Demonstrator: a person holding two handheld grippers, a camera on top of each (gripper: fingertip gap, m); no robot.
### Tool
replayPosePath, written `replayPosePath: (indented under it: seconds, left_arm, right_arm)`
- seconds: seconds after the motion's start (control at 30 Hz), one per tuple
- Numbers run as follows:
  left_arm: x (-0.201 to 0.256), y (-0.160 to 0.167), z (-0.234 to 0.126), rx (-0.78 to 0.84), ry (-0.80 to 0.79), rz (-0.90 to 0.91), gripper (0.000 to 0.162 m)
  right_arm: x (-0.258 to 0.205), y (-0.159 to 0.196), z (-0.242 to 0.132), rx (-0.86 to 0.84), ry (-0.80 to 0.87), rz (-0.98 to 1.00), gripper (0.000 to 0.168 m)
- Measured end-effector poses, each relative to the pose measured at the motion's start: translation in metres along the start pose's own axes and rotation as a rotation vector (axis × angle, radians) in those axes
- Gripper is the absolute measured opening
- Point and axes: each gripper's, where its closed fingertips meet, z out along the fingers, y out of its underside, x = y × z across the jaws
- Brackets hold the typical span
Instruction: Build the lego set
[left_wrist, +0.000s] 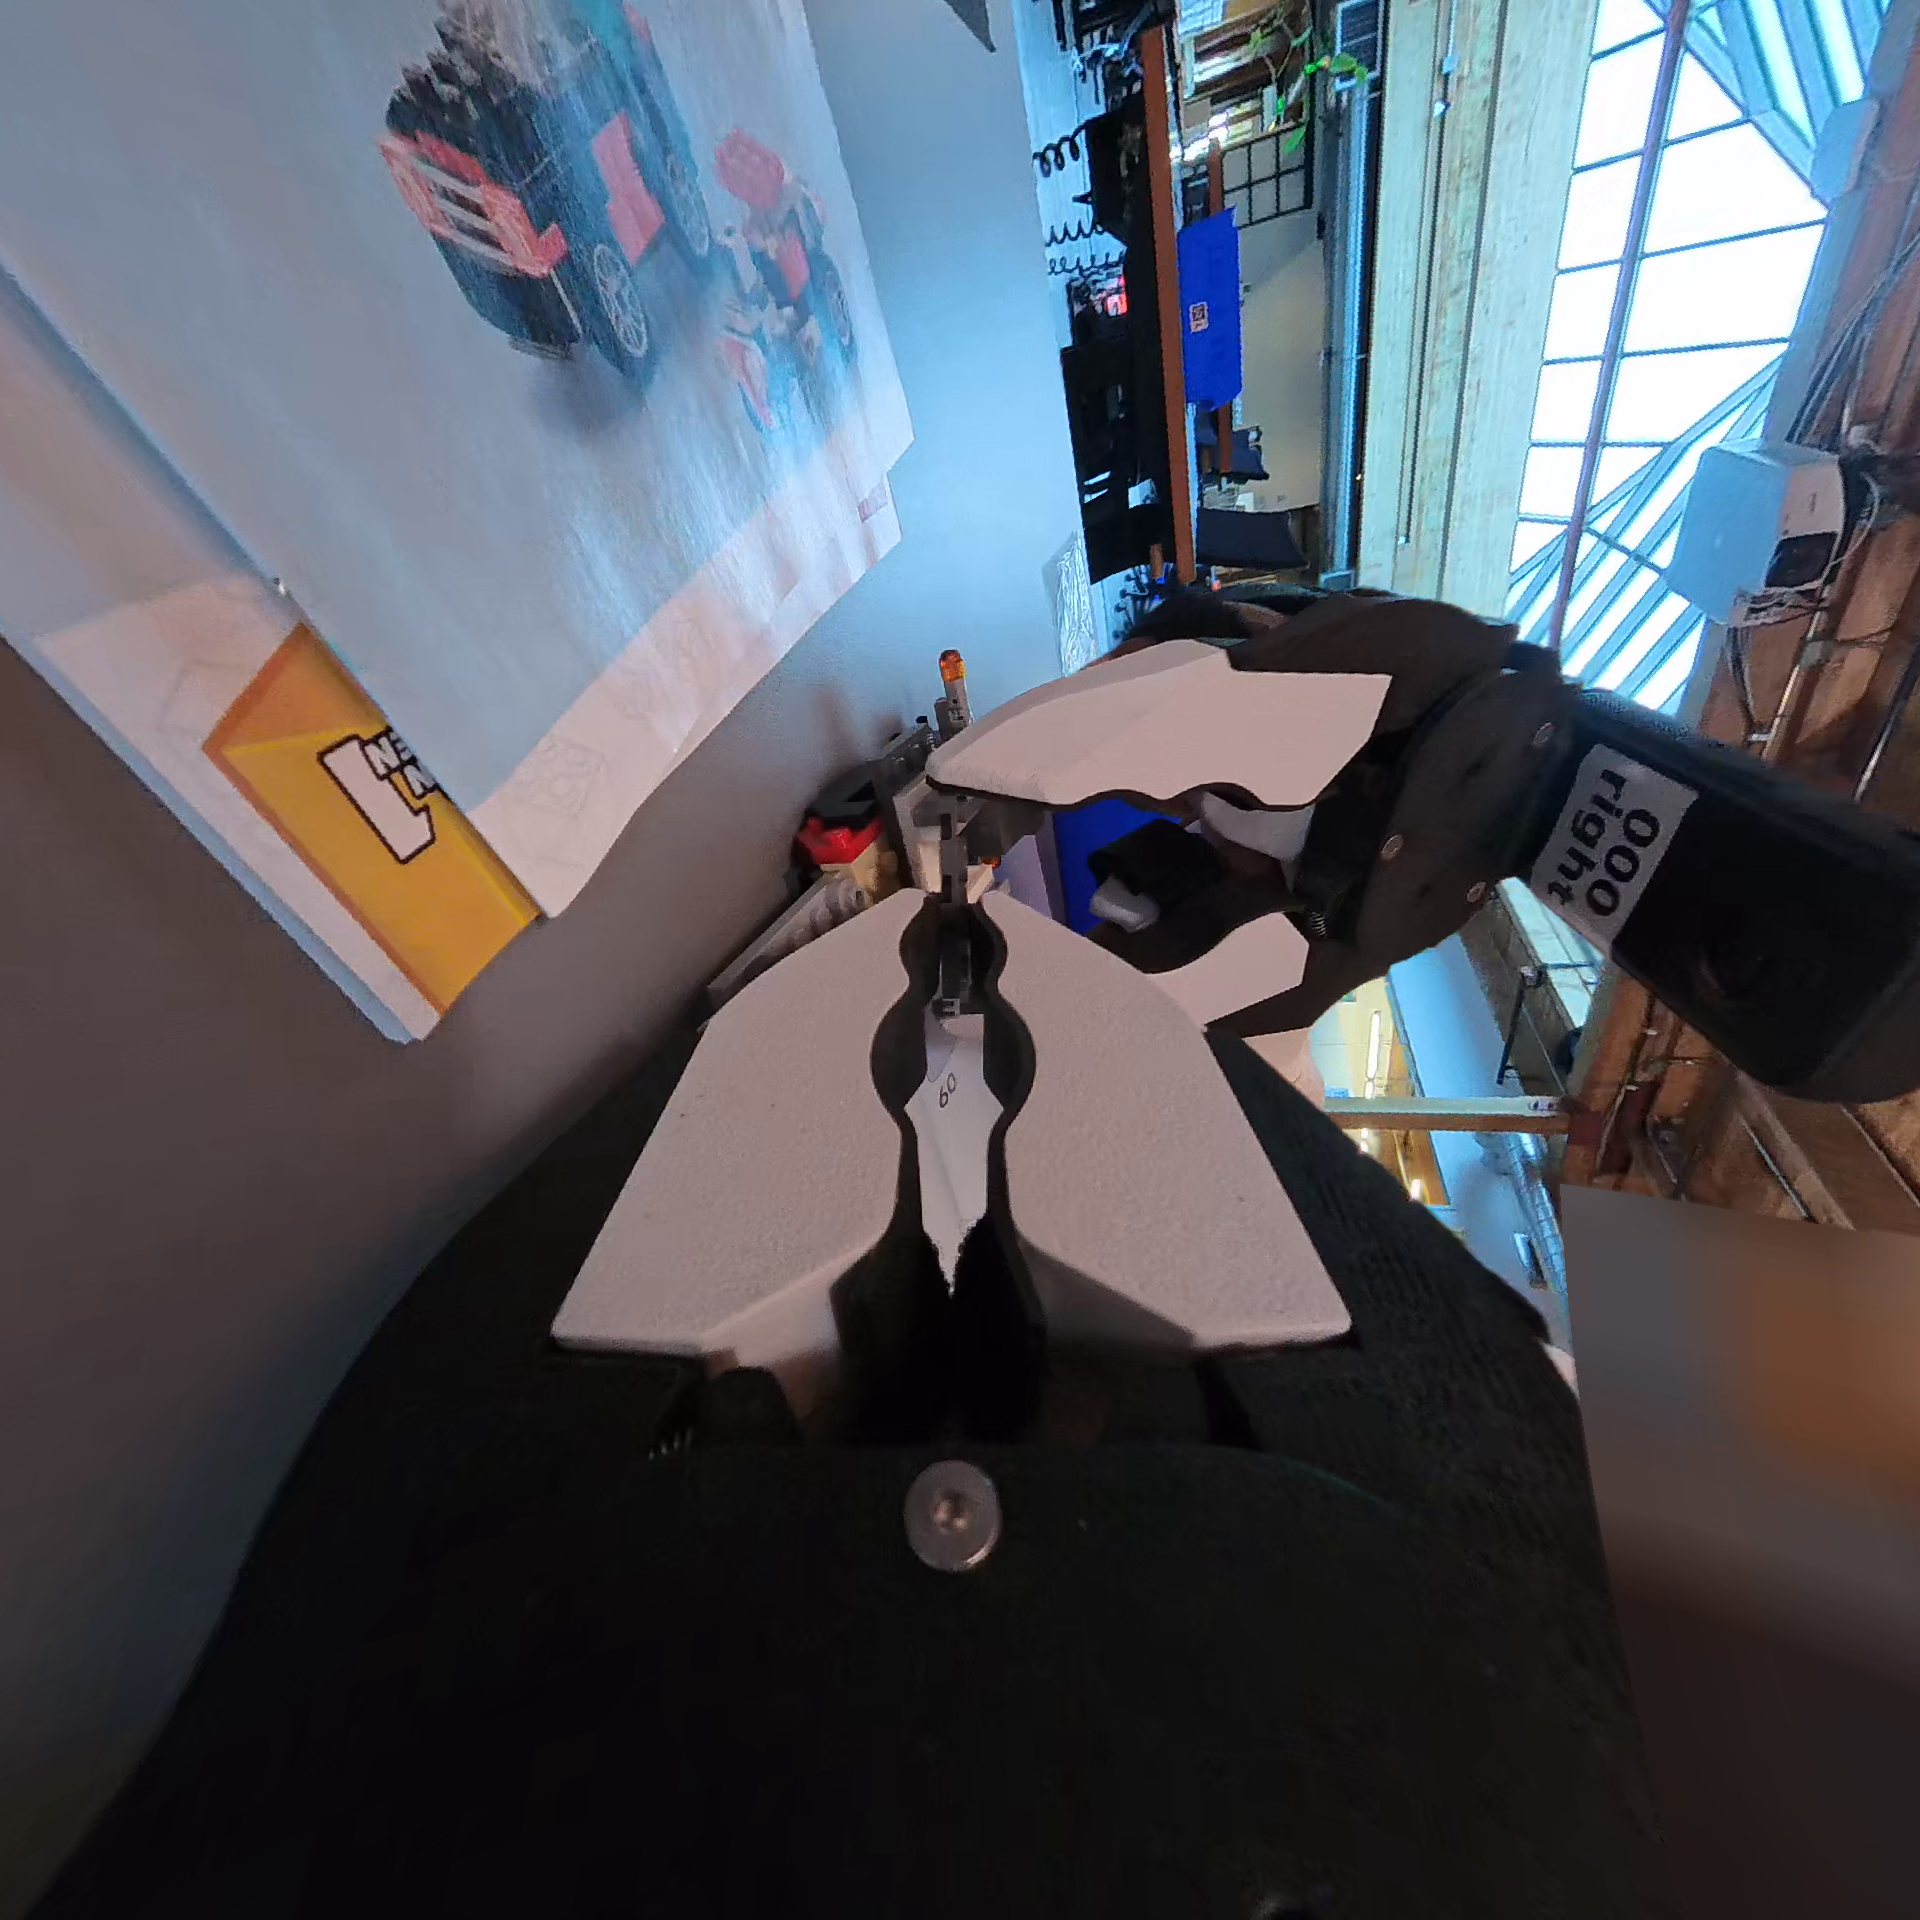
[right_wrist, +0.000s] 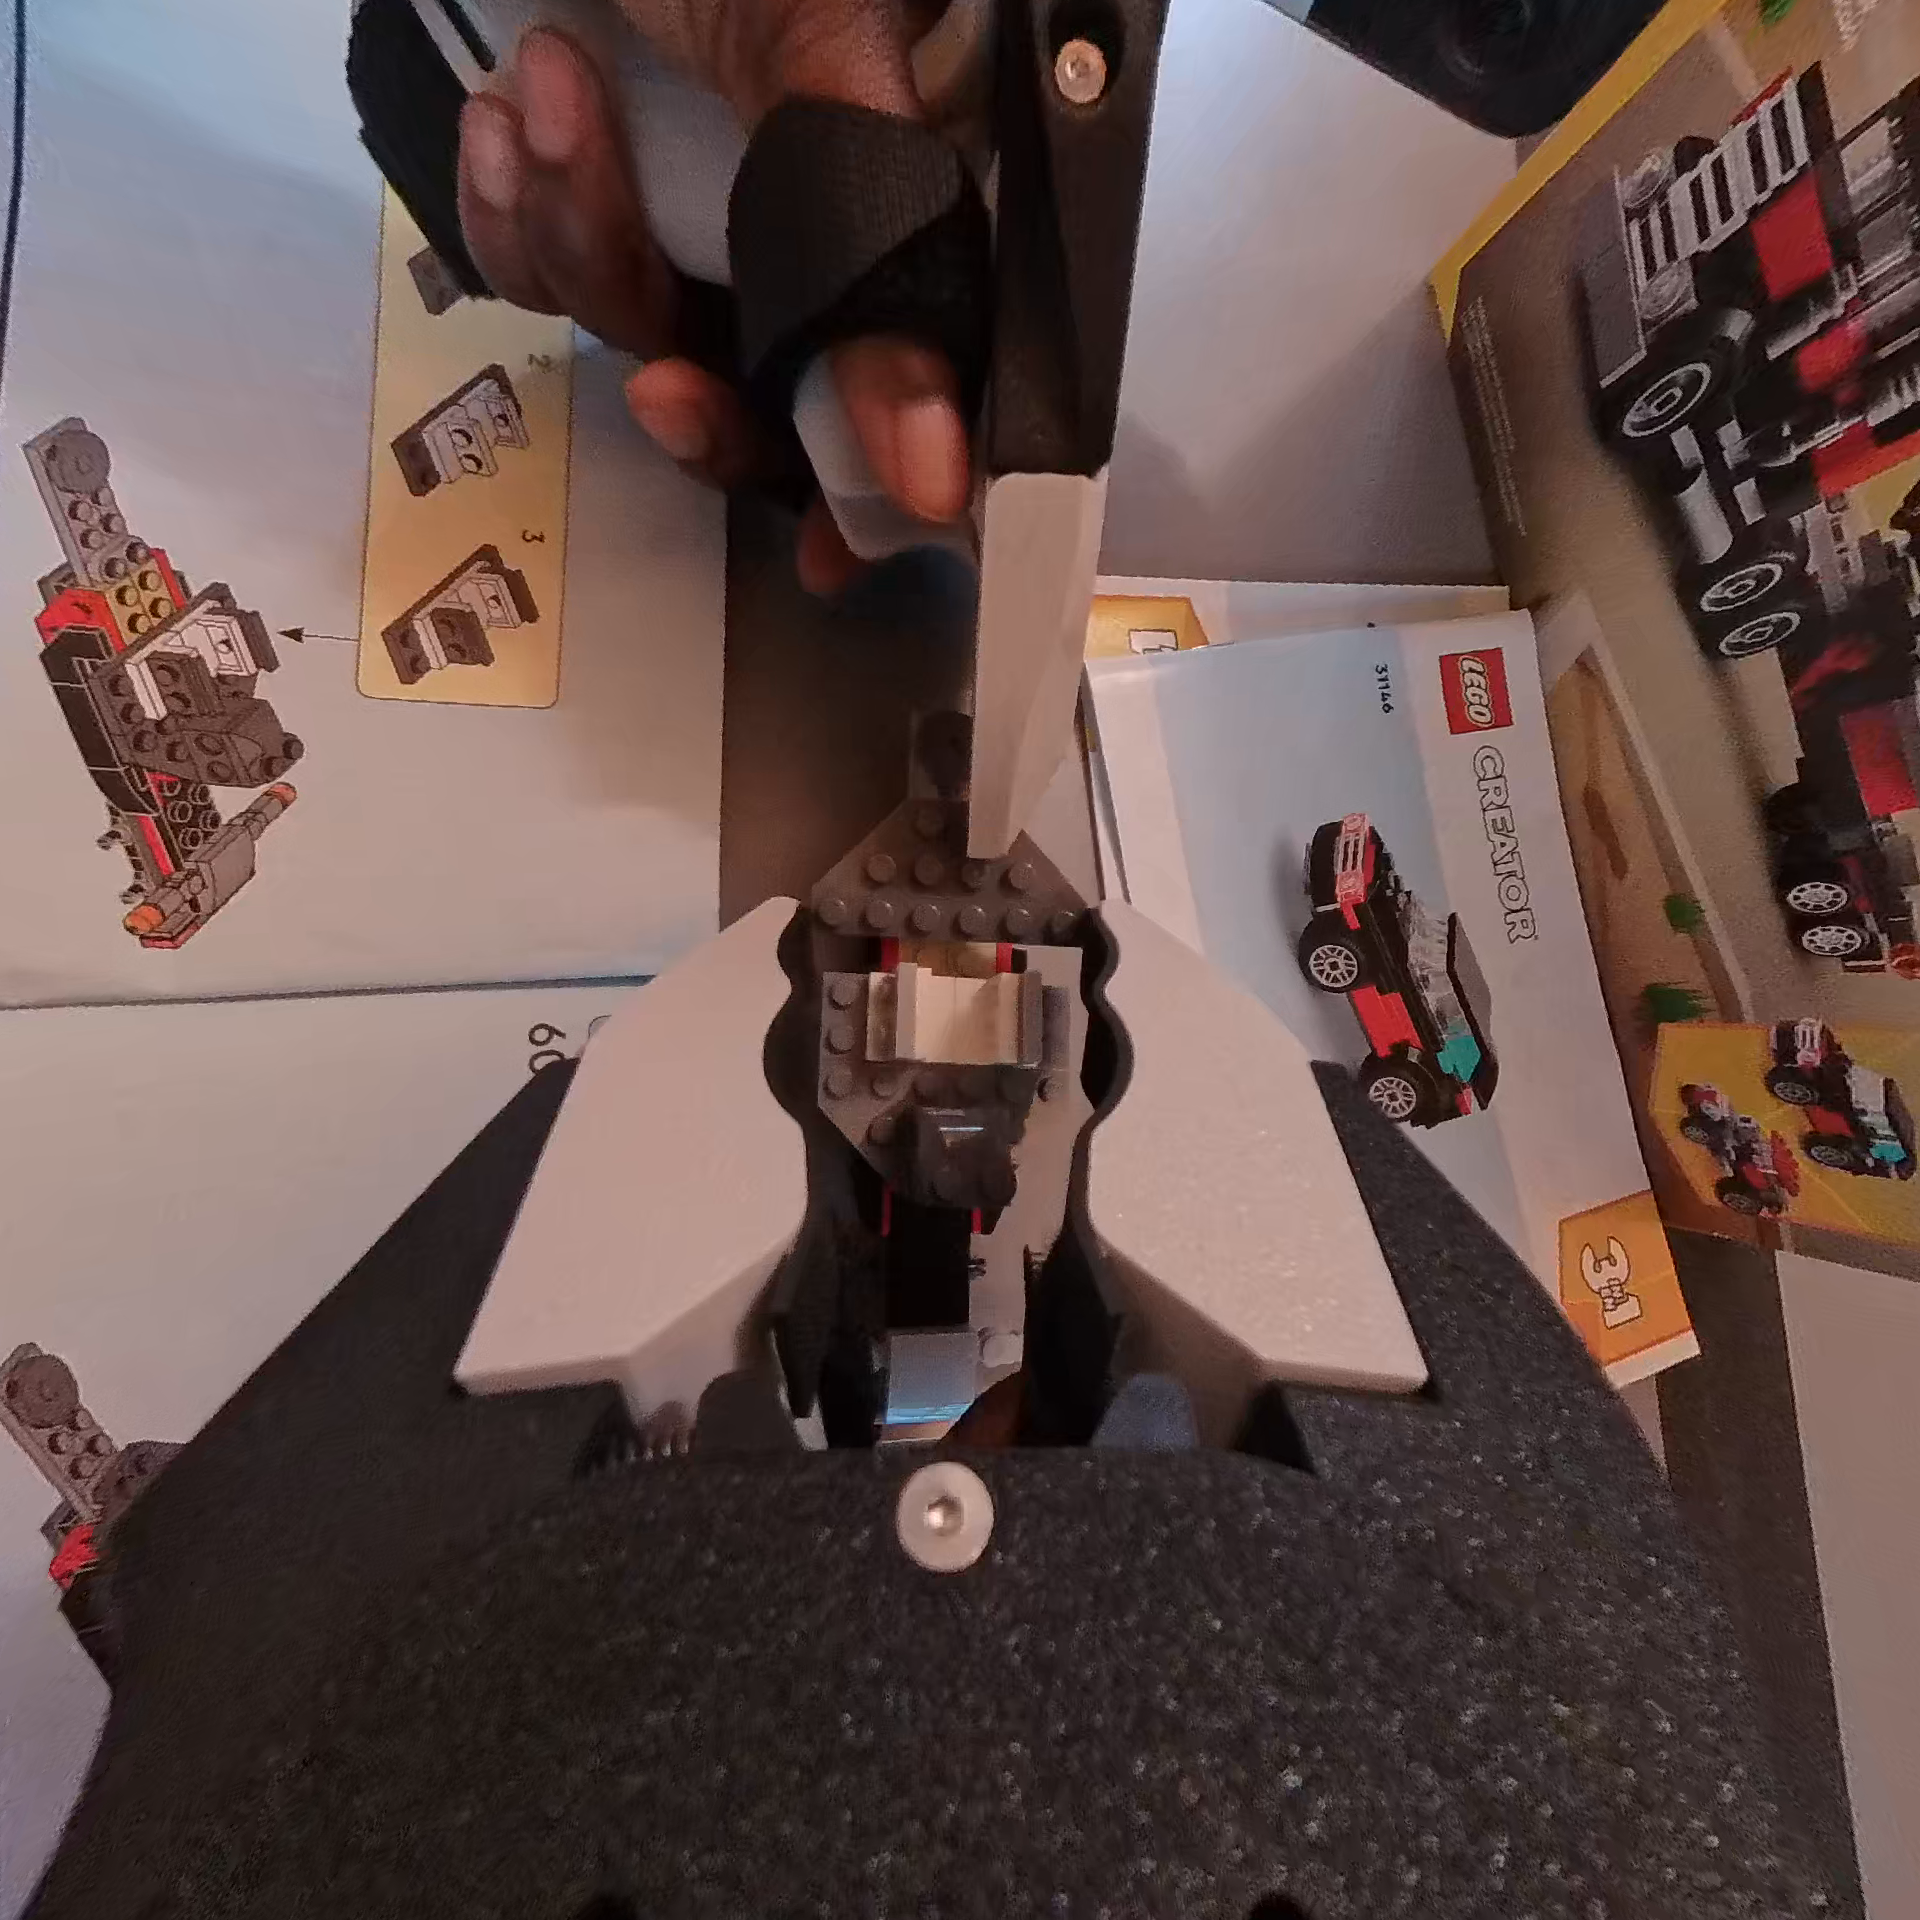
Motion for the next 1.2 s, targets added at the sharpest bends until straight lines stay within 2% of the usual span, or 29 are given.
replayPosePath:
  seconds: [0.07, 0.1, 0.2, 0.3, 0.37, 0.43, 0.5, 0.7, 0.97, 1.2]
  left_arm:
    - [0.002, 0.000, -0.001, 0.000, 0.018, 0.016, 0.006]
    - [0.004, 0.001, -0.003, -0.003, 0.024, 0.046, 0.012]
    - [0.019, -0.004, -0.016, 0.055, 0.030, 0.250, 0.019]
    - [0.015, -0.004, -0.026, 0.054, -0.166, 0.698, 0.020]
    - [0.010, 0.005, -0.025, -0.041, -0.277, 1.007, 0.020]
    - [-0.002, 0.011, -0.021, -0.154, -0.397, 1.225, 0.026]
    - [-0.008, 0.015, -0.014, -0.215, -0.435, 1.349, 0.026]
    - [-0.014, 0.018, 0.000, -0.246, -0.386, 1.302, 0.012]
    - [-0.014, 0.008, 0.002, -0.224, -0.378, 1.269, 0.011]
    - [-0.012, 0.010, 0.017, -0.279, -0.375, 1.324, 0.000]
  right_arm:
    - [-0.001, 0.000, 0.000, -0.016, -0.006, 0.006, 0.049]
    - [-0.002, 0.000, -0.001, -0.025, -0.017, 0.010, 0.050]
    - [-0.005, 0.003, -0.003, -0.077, -0.042, 0.017, 0.050]
    - [-0.004, 0.006, -0.001, -0.140, -0.060, 0.030, 0.050]
    - [-0.004, 0.009, 0.001, -0.192, -0.075, 0.034, 0.050]
    - [-0.004, 0.010, 0.003, -0.233, -0.084, 0.033, 0.050]
    - [-0.003, 0.011, 0.006, -0.260, -0.094, 0.038, 0.050]
    - [-0.002, 0.011, 0.008, -0.285, -0.106, 0.058, 0.049]
    - [-0.002, 0.013, 0.005, -0.276, -0.112, 0.081, 0.049]
    - [-0.003, 0.013, 0.005, -0.270, -0.125, 0.080, 0.049]
